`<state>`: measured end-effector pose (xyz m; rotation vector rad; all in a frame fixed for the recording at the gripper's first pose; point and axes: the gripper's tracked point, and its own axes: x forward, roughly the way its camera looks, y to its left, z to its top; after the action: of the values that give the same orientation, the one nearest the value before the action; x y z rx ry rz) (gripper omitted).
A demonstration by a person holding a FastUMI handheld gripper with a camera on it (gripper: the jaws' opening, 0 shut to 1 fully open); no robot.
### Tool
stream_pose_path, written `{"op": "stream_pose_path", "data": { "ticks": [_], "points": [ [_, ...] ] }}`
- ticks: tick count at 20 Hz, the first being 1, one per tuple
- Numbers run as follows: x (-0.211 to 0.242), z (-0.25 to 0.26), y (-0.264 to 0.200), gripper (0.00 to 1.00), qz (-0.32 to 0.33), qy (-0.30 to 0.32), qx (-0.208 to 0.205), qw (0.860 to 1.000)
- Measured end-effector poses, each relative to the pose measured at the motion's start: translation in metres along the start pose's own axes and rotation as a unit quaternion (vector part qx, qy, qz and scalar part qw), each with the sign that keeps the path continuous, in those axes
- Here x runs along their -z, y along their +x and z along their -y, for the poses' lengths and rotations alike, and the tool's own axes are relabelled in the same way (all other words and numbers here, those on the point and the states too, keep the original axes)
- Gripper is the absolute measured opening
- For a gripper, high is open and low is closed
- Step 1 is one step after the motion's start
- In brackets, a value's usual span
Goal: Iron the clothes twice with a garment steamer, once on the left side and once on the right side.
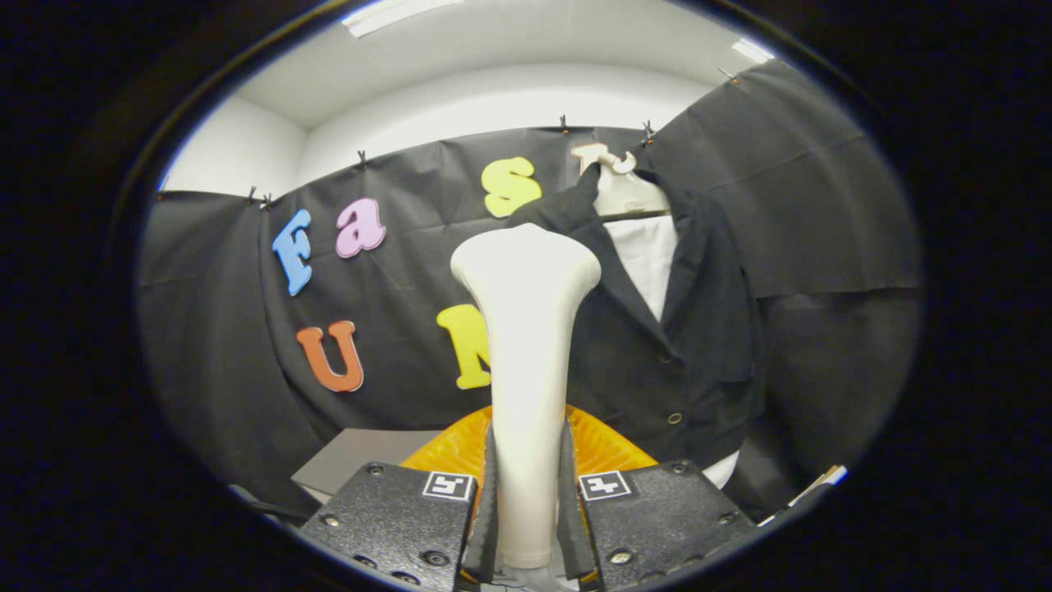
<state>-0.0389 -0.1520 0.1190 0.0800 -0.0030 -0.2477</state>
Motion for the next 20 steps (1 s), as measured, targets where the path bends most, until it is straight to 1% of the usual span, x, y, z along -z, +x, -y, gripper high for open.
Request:
{"op": "stream_pose_path", "data": {
  "ticks": [2,3,6,9,12,14,16,20],
  "points": [
    [-0.021,0.020,0.007,0.34,0.026,-0.005,0.009,1.000],
    [-0.030,0.019,0.015,0.34,0.033,-0.008,0.012,0.999],
    [-0.060,0.039,0.039,0.34,0.059,-0.009,0.015,0.998],
    [-0.096,0.049,0.065,0.34,0.096,-0.024,0.006,0.995],
    [-0.123,0.048,0.091,0.34,0.128,-0.041,-0.003,0.991],
    [-0.136,0.044,0.110,0.34,0.144,-0.053,-0.008,0.988],
    [-0.143,0.043,0.128,0.34,0.150,-0.062,-0.002,0.987],
    [-0.135,0.044,0.149,0.34,0.147,-0.071,0.003,0.987]
  ]
}}
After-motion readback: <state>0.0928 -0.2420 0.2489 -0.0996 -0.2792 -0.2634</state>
